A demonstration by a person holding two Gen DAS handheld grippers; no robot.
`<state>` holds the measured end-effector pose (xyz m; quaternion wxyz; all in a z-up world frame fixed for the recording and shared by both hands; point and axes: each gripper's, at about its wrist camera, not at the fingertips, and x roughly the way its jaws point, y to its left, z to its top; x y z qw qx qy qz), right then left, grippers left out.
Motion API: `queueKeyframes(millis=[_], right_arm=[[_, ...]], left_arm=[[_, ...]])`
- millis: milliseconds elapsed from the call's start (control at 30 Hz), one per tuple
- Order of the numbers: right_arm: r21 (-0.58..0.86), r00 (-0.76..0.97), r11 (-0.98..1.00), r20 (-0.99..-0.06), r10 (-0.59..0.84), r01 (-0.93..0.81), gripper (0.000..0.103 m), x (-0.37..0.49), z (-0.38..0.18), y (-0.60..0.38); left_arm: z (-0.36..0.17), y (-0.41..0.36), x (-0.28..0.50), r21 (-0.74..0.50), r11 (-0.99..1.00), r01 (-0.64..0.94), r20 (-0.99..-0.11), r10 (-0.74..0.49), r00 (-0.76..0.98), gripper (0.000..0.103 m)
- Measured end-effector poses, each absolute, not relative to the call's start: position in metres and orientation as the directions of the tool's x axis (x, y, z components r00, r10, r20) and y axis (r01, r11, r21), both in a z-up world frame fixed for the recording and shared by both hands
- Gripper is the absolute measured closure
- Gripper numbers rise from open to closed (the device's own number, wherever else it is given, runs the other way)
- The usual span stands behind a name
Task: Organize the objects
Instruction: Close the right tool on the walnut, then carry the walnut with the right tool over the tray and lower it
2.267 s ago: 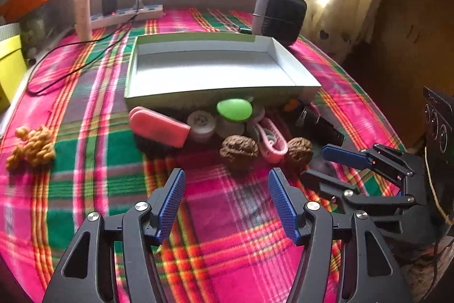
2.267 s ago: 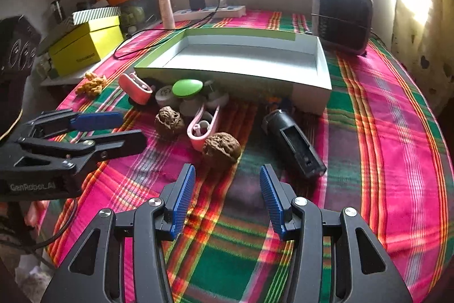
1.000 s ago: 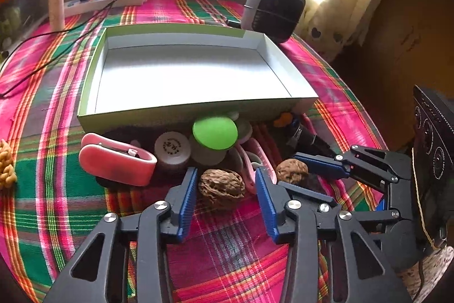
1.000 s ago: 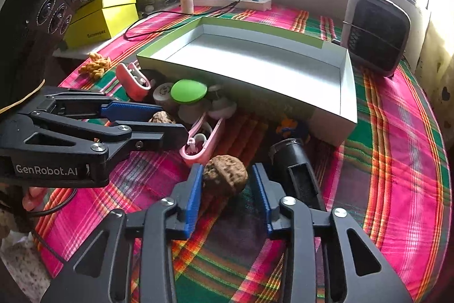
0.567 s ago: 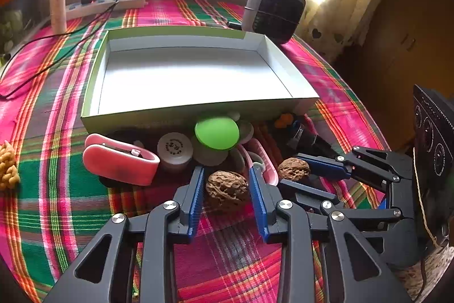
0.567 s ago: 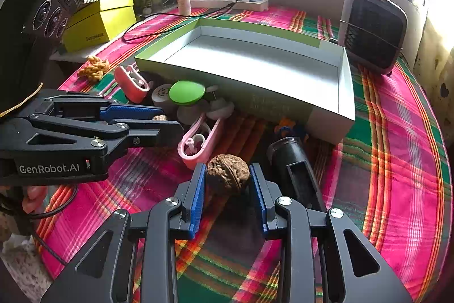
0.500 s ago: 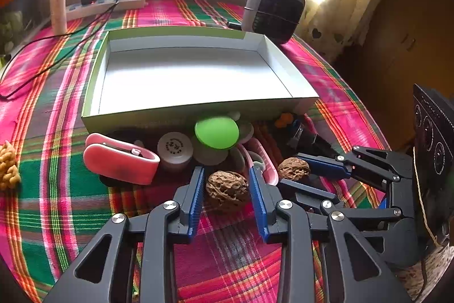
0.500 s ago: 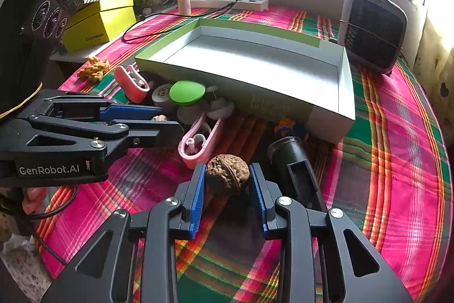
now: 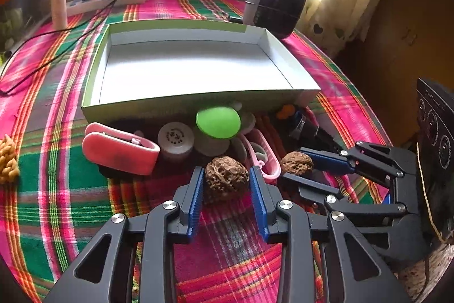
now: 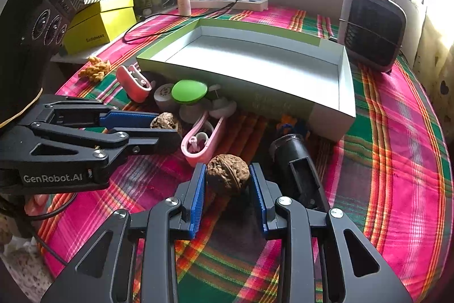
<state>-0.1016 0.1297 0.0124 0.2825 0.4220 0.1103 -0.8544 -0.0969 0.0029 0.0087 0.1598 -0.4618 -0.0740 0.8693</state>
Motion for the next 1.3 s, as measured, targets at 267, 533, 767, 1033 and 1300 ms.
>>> queueKeyframes(millis=[267, 533, 767, 1033, 1300], right_arm=[[0.049, -0.485, -0.817, -0.784, -0.388, 0.574, 0.071, -0.101, 0.013, 0.129], [0.057, -0.485, -0.817, -0.780, -0.395, 0.574, 0.071, -0.100, 0.014, 0.129], [0.067, -0.491, -0.816, -0.769, -0.409, 0.574, 0.071, -0.096, 0.021, 0.132], [0.072, -0.531, -0.824, -0.733, -0.425, 0.561, 0.071, -0.098, 0.041, 0.135], [0.080, -0.547, -0.829, -0.715, -0.435, 0.554, 0.071, -0.110, 0.055, 0.130]], left_arm=[[0.009, 0.004, -0.098, -0.255, -0.945, -0.205, -0.780, 0.327, -0.533, 0.073], [0.013, 0.002, -0.095, -0.249, -0.946, -0.206, -0.773, 0.322, -0.546, 0.073], [0.020, 0.002, -0.090, -0.249, -0.945, -0.214, -0.764, 0.327, -0.557, 0.073], [0.042, -0.002, -0.087, -0.246, -0.941, -0.233, -0.731, 0.338, -0.593, 0.073], [0.055, -0.010, -0.100, -0.233, -0.946, -0.226, -0.715, 0.324, -0.620, 0.073]])
